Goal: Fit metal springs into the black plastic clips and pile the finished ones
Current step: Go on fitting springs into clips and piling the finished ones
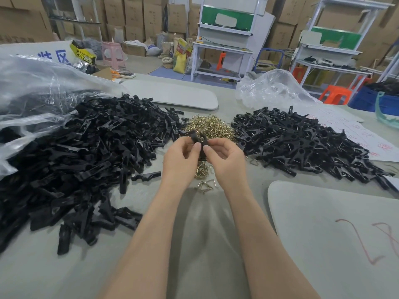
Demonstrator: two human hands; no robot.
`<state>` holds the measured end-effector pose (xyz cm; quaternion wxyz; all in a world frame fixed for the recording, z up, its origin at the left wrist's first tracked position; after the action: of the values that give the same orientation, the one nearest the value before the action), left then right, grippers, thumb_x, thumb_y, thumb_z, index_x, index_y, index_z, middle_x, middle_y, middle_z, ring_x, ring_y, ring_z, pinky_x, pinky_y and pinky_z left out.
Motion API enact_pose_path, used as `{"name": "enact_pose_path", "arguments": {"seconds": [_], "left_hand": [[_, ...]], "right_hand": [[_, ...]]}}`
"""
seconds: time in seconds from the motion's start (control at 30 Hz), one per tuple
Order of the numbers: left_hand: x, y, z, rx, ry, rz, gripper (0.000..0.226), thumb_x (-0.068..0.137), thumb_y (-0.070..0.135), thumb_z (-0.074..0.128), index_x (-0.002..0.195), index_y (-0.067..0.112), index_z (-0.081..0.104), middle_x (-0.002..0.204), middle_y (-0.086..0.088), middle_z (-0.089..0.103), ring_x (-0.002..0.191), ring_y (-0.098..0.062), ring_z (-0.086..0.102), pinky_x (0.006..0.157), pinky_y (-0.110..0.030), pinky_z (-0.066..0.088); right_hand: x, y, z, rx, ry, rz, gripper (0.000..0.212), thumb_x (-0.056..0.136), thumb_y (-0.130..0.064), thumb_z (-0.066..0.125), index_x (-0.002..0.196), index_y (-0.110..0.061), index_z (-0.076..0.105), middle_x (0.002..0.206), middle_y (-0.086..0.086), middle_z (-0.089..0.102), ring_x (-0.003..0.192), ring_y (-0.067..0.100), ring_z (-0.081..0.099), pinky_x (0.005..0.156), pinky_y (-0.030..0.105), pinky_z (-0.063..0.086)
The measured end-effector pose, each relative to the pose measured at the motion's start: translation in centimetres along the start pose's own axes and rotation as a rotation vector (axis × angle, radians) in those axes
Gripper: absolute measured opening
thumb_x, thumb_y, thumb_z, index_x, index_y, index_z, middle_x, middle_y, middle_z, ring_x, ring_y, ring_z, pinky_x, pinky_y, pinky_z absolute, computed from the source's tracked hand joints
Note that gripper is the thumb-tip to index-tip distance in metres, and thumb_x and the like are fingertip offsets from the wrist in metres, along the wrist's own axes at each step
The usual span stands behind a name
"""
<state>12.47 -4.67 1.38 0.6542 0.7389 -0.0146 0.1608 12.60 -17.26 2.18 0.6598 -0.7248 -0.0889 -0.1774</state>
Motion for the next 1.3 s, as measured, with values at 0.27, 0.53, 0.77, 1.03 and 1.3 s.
{"name": "enact_pose_path", "arguments": {"seconds": [0.27,0.53,0.77,1.03,1.3], "left_hand": [[0.2,-0.8,-0.1,-0.065,-0.011,-0.067,0.016,0.097,0.010,0.050,0.094,0.005,0.065,0.086,-0.009,0.068,0.075,-0.013,0.061,0.074,-0.023,0.051],[0.2,-0.9,0.6,-0.076,-0.083,-0.070,0.015,0.096,0.006,0.051,0.104,0.007,0.064,0.080,0.002,0.066,0.064,0.004,0.061,0.069,-0.013,0.051],[0.2,-0.9,0.6,-0.047,-0.074,-0.097,0.023,0.096,0.014,0.053,0.115,0.004,0.063,0.102,-0.011,0.068,0.096,-0.023,0.064,0.094,-0.041,0.050],[-0.1,-0.6,0.6,-0.141,-0.121,-0.072,0.014,0.094,0.012,0.057,0.089,0.021,0.066,0.083,-0.003,0.068,0.076,-0.010,0.062,0.079,-0.027,0.053],[-0.5,-0.8,0.5,-0.434,-0.187,-0.252,0.010,0.089,0.024,0.063,0.096,0.017,0.065,0.075,0.005,0.064,0.074,-0.009,0.059,0.078,-0.028,0.047]], "right_hand": [[0.1,0.6,-0.3,0.121,0.018,0.074,0.019,0.089,0.003,0.059,0.088,-0.016,0.064,0.081,-0.001,0.072,0.085,0.018,0.070,0.080,0.026,0.055],[0.2,0.2,-0.4,0.068,0.011,0.051,0.022,0.088,0.000,0.061,0.087,-0.021,0.066,0.083,-0.002,0.070,0.080,0.008,0.066,0.072,0.017,0.050],[0.2,0.0,-1.1,0.023,0.058,0.054,0.018,0.088,-0.002,0.062,0.088,-0.019,0.067,0.082,-0.006,0.069,0.075,-0.001,0.064,0.075,0.017,0.052],[0.2,0.1,-0.9,0.039,0.015,0.080,0.021,0.088,-0.002,0.062,0.087,-0.022,0.068,0.082,-0.006,0.071,0.078,0.002,0.067,0.076,0.017,0.053],[0.0,0.4,0.3,0.360,-0.152,0.256,0.020,0.092,0.001,0.054,0.092,-0.011,0.070,0.077,0.001,0.071,0.072,0.009,0.065,0.070,0.018,0.053]]}}
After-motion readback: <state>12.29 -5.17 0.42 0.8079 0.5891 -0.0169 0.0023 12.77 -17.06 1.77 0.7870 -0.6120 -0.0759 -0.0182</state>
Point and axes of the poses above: each hand's wrist, its own x-axis towards the middle knuckle, its own z-axis out of the palm, y = z × x, the point moved 7 cm from there along x, towards the middle knuckle
